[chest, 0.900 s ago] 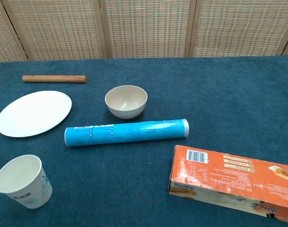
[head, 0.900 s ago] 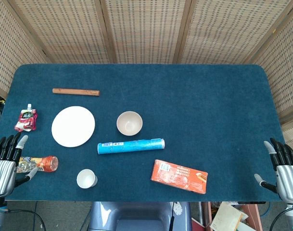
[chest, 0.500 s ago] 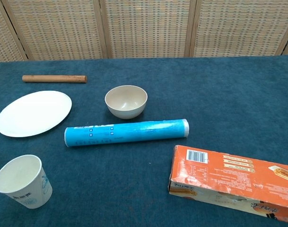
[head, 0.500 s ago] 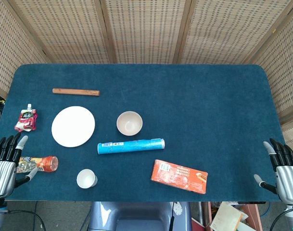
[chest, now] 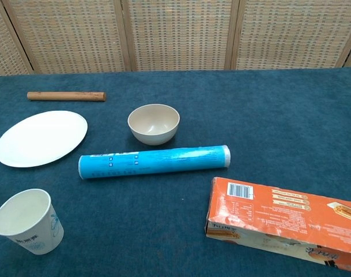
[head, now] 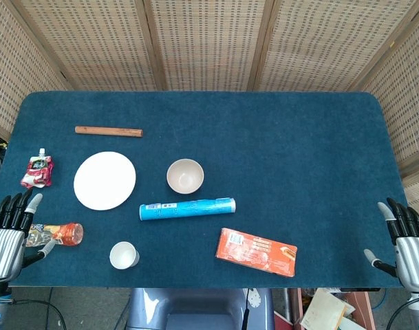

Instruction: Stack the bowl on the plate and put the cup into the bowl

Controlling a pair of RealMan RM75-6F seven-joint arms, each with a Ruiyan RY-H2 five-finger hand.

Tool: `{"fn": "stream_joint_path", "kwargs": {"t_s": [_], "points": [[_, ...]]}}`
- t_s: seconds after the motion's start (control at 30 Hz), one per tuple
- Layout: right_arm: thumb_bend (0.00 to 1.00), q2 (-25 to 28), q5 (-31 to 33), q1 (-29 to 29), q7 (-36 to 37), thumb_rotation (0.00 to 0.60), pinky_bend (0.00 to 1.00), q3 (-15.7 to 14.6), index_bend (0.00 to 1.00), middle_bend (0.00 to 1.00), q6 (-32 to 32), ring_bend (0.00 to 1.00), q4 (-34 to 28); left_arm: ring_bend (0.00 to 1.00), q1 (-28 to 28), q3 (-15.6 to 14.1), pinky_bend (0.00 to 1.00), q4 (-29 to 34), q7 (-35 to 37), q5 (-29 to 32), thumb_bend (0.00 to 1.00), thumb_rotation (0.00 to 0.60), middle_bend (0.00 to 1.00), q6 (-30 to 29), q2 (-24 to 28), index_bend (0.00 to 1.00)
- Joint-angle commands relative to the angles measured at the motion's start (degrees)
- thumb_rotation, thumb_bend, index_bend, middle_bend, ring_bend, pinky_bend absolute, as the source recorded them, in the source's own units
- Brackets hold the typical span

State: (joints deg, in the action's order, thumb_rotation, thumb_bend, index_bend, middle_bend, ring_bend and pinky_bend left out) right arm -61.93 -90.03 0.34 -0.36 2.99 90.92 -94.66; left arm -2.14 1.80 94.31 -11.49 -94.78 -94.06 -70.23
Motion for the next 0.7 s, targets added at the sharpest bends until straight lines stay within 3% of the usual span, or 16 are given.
{"fn": "stream_joint_path", "kwargs": {"t_s": [0.03, 0.7], "points": [[0.17, -0.01, -0.11, -0.03, 0.01, 0.6, 0.0, -0.01, 0.0, 0.0, 0.11, 0.0, 0.01, 0.0, 0.05, -0.06, 0.0, 0.03, 0.0, -0.06, 0.15, 0.6, 0.0, -0.04, 0.06, 0.0], [0.17, -0.02, 0.78, 0.2, 1.32, 0.6, 0.0, 0.37, 0.0, 0.0, -0.53, 0.0, 0.5, 0.0, -2.2, 1.02, 0.0, 1.45, 0.2, 1.15, 0.15, 0.6, 0.0, 3.4, 1.16, 0.0]]}}
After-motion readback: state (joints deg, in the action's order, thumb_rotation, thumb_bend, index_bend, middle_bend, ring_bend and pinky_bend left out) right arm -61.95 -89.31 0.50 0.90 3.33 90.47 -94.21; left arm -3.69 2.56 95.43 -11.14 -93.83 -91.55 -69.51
